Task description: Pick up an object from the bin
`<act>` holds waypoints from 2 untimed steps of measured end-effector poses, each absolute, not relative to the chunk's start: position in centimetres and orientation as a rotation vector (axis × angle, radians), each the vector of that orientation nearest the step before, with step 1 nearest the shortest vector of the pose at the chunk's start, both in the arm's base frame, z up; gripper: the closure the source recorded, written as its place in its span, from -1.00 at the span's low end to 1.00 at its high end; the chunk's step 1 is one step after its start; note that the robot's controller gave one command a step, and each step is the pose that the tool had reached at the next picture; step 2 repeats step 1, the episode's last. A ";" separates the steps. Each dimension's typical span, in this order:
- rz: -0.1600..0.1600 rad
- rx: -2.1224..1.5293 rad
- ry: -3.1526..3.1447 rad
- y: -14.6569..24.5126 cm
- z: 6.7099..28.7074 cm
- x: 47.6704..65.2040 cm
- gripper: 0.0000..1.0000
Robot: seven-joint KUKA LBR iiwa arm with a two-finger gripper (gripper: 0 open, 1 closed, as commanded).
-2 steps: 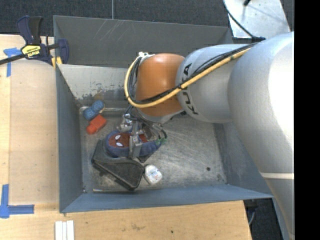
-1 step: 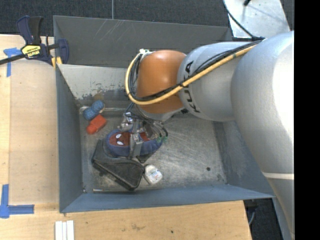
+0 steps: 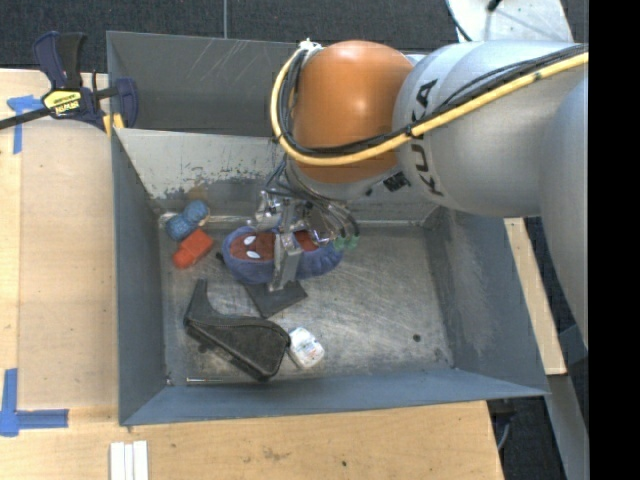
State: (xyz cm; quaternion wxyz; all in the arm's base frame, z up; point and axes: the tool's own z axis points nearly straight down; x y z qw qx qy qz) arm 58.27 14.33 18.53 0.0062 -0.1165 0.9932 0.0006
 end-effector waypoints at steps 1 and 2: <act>0.001 -0.364 3.115 14.4 18.9 58.4 1.00; 0.001 -0.364 3.115 14.4 18.9 58.4 1.00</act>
Offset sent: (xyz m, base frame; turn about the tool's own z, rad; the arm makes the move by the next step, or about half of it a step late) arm 0.0001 0.0002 0.0027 0.0000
